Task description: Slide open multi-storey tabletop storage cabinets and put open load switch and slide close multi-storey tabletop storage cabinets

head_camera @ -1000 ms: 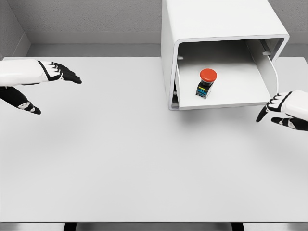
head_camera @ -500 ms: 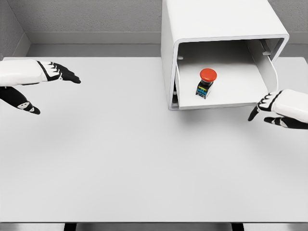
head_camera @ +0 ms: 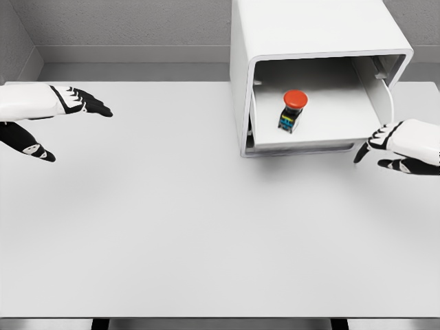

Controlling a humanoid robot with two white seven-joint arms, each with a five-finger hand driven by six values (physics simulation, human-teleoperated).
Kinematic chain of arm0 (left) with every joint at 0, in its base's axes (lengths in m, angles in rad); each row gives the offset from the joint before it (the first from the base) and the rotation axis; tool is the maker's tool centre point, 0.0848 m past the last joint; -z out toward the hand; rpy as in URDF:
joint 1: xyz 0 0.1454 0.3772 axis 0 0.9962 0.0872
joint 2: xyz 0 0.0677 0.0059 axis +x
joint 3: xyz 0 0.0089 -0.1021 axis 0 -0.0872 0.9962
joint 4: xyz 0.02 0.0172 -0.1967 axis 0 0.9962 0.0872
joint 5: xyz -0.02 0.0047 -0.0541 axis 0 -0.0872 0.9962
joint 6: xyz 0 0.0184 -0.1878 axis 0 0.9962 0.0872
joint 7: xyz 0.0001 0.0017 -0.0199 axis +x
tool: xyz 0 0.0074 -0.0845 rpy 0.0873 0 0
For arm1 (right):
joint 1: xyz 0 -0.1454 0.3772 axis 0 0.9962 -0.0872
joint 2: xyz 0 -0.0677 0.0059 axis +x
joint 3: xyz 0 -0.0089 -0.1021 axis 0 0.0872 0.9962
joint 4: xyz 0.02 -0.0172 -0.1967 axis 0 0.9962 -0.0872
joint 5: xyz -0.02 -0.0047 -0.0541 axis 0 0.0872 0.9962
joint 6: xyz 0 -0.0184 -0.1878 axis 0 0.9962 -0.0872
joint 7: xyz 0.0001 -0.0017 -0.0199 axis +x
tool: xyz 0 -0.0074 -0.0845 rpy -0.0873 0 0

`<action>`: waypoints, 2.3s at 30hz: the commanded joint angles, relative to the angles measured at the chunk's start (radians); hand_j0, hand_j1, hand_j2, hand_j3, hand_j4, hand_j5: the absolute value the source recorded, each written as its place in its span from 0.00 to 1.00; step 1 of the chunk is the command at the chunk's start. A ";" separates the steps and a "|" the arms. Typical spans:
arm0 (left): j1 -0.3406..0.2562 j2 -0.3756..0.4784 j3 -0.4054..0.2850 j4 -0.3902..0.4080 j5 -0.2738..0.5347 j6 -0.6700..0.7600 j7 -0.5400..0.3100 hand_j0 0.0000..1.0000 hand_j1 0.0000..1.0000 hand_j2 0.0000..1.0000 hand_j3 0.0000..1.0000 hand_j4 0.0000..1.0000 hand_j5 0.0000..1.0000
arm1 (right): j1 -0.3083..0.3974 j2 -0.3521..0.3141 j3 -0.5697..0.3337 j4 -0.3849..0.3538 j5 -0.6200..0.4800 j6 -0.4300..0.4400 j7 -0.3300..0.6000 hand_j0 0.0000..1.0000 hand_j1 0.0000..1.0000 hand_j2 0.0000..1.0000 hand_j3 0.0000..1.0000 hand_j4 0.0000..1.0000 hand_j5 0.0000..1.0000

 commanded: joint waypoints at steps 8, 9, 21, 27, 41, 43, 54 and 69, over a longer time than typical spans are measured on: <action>0.000 0.001 0.001 0.008 0.007 0.003 0.000 1.00 1.00 1.00 1.00 1.00 1.00 | -0.094 0.016 0.121 0.014 -0.004 0.002 0.000 0.60 0.60 0.60 0.60 0.60 0.60; 0.000 0.001 0.001 0.008 0.007 0.003 0.000 1.00 1.00 1.00 1.00 1.00 1.00 | -0.089 0.015 0.119 0.014 -0.005 0.002 0.000 0.60 0.60 0.60 0.60 0.60 0.60; 0.000 0.001 0.001 0.008 0.007 0.003 0.000 1.00 1.00 1.00 1.00 1.00 1.00 | -0.098 0.027 0.122 0.013 -0.002 0.002 0.000 0.60 0.60 0.60 0.60 0.60 0.60; 0.000 0.001 0.001 0.008 0.007 0.003 0.000 1.00 1.00 1.00 1.00 1.00 1.00 | -0.173 0.055 0.193 0.059 0.001 0.002 0.000 0.60 0.60 0.60 0.60 0.60 0.60; 0.000 0.001 0.001 0.008 0.007 0.003 0.000 1.00 1.00 1.00 1.00 1.00 1.00 | -0.279 0.107 0.303 0.129 0.030 0.002 0.000 0.60 0.60 0.60 0.60 0.60 0.60; 0.000 0.001 0.001 0.008 0.007 0.003 0.000 1.00 1.00 1.00 1.00 1.00 1.00 | -0.293 0.110 0.303 0.143 0.031 0.002 0.000 0.60 0.60 0.60 0.60 0.60 0.60; 0.002 0.001 0.001 0.008 0.007 0.003 0.000 1.00 1.00 1.00 1.00 1.00 1.00 | -0.385 0.162 0.359 0.194 0.055 0.002 0.000 0.61 0.61 0.61 0.61 0.61 0.61; 0.020 -0.020 -0.006 0.007 0.007 0.003 0.002 1.00 1.00 1.00 1.00 1.00 1.00 | -0.285 0.151 0.432 0.037 0.067 0.002 0.000 1.00 1.00 1.00 1.00 1.00 1.00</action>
